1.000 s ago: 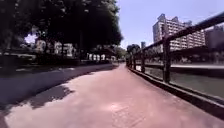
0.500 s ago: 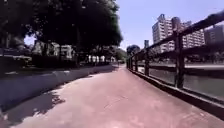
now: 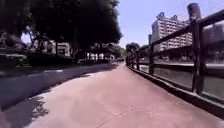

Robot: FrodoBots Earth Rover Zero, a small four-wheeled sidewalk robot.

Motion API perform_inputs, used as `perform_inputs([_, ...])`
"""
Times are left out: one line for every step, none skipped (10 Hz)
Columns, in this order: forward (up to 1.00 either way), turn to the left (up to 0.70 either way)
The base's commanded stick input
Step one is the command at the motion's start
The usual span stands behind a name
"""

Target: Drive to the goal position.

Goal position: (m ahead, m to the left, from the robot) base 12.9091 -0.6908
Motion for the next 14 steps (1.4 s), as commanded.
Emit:
perform_inputs([1.00, 0.01])
perform_inputs([1.00, 0.01])
perform_inputs([1.00, 0.01])
perform_inputs([1.00, 0.01])
perform_inputs([1.00, 0.01])
perform_inputs([1.00, 0.01])
perform_inputs([1.00, 0.01])
perform_inputs([1.00, 0.01])
perform_inputs([1.00, 0.01])
perform_inputs([1.00, 0.01])
perform_inputs([1.00, 0.01])
perform_inputs([1.00, 0.01])
perform_inputs([1.00, 0.01])
perform_inputs([1.00, 0.01])
